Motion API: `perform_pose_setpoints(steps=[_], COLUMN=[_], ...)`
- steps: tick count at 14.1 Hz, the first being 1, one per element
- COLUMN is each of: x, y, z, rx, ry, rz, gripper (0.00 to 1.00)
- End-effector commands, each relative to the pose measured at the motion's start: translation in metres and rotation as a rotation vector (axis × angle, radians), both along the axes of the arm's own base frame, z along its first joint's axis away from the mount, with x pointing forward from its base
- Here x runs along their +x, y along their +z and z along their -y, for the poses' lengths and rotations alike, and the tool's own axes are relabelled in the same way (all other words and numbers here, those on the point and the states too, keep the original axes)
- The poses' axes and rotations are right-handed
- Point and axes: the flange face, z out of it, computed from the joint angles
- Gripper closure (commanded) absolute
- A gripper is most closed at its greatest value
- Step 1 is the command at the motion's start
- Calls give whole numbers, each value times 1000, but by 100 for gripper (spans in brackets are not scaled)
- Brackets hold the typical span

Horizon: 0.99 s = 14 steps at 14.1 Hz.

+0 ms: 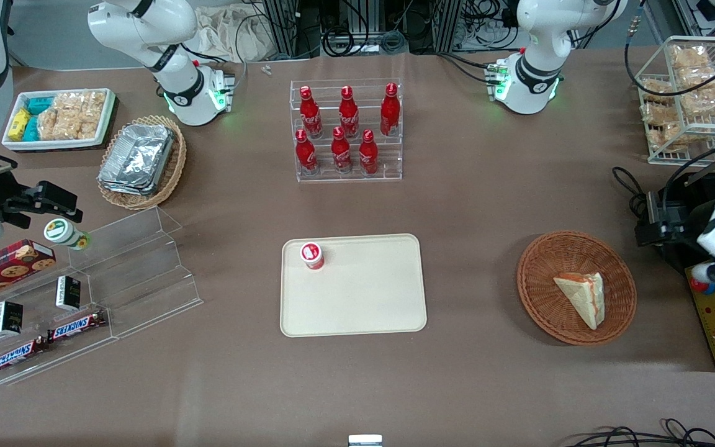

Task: Place sandwich from basket to tray
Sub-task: 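Move the left gripper over the wrapped sandwich in the wicker basket, then lower the open left gripper and close it on the sandwich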

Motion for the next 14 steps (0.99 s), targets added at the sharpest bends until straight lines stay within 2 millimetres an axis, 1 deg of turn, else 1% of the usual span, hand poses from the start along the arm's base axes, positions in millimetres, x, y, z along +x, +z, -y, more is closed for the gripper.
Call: perform_pose_setpoints(steps=[1, 3, 4, 5, 7, 9, 10, 11, 14], x=[-3, 7, 11, 14, 15, 22, 25, 28, 30], y=[-64, -97, -110, -118, -131, -140, -145, -151, -165], z=[-12, -5, -1, 0, 0, 3, 14, 21, 23], rx=[-11, -15, -10, -8, -8, -5, -9, -11, -10], ry=[40, 96, 150, 198, 253, 364, 412, 439, 464], rz=[-21, -33, -27, -26, -37, -16, -5, 7, 4], gripper=[0, 0, 0, 0, 1, 1, 1, 1, 1])
